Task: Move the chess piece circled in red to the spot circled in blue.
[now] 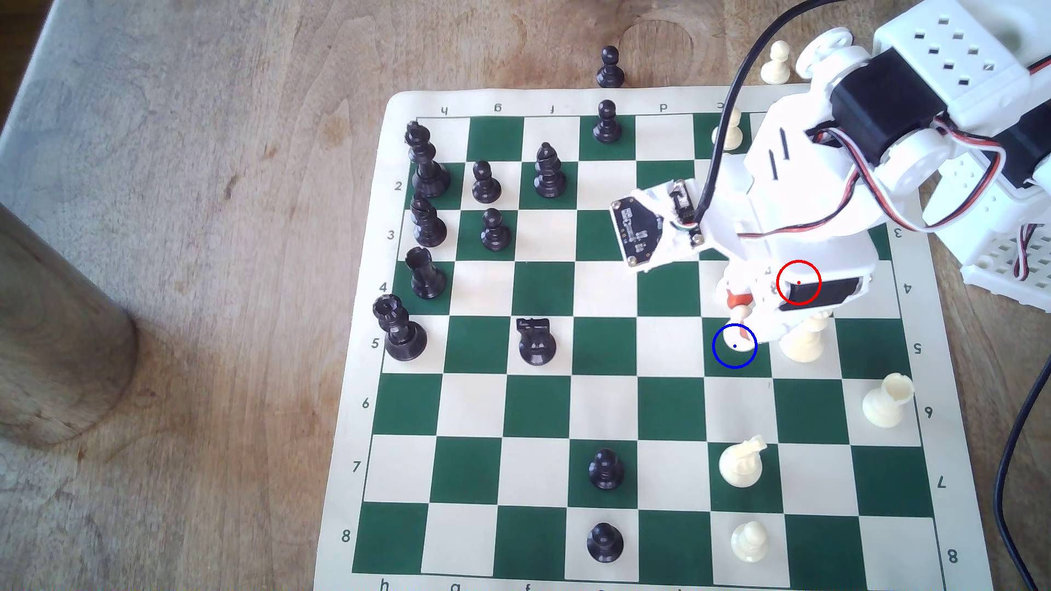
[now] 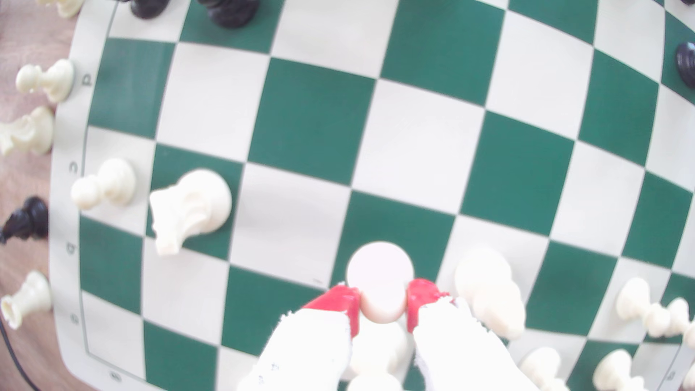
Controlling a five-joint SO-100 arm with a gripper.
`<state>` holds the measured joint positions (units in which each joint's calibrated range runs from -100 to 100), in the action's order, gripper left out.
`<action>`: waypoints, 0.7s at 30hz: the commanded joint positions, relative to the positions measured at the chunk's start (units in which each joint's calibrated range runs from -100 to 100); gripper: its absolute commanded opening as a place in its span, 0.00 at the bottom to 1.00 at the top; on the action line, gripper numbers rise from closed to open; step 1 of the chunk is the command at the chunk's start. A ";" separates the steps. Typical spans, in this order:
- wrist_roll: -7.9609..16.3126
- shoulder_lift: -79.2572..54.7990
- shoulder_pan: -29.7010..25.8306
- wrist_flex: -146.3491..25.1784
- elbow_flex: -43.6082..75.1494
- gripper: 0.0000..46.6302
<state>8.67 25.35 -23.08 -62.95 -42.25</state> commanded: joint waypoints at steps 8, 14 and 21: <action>0.15 -1.49 0.28 4.88 -2.45 0.00; 0.29 -1.58 0.28 5.86 -2.81 0.00; 0.34 -2.00 0.52 6.85 -4.08 0.00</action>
<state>8.86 22.92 -23.08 -56.57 -47.04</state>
